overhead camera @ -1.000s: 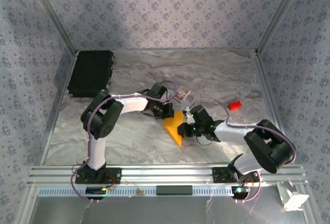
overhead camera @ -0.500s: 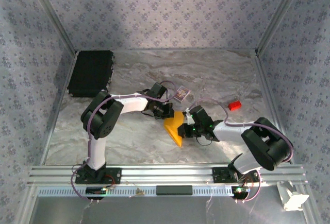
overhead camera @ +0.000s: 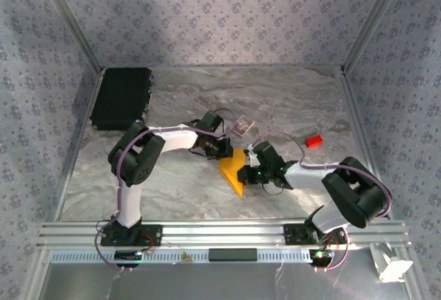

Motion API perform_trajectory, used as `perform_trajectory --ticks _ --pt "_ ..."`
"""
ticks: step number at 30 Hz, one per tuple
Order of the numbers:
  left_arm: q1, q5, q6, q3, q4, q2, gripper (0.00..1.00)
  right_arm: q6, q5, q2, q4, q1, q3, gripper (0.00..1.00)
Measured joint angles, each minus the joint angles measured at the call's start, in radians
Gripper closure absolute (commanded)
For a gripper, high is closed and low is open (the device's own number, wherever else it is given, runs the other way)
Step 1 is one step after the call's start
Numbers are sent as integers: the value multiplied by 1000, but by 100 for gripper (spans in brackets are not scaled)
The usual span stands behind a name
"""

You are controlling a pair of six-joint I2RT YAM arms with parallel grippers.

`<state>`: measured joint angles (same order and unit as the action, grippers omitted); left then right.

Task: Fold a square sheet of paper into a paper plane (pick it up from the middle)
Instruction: Third fold the triangle at the center of the table.

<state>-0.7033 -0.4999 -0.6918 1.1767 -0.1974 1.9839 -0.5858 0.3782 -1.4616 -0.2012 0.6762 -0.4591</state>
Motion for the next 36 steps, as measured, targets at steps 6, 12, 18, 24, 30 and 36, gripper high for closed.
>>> perform_trajectory --ticks 6,12,18,24,30,36 --pt "-11 31 -2 -1 1 -23 71 3 0 -10 -8 0 -5 99" --pt "-11 107 -16 -53 3 -126 67 6 1 -17 -11 -2 -11 100" --pt "-11 130 -79 -211 71 -313 81 14 12 -36 -12 -15 -26 100" --pt "-13 67 -224 -404 255 -392 86 18 12 -39 -11 -18 -31 100" --pt "-53 24 -348 -480 396 -386 90 22 12 -40 -5 -22 -35 99" --pt "-82 17 -447 -501 540 -351 96 22 11 -40 -5 -22 -35 99"
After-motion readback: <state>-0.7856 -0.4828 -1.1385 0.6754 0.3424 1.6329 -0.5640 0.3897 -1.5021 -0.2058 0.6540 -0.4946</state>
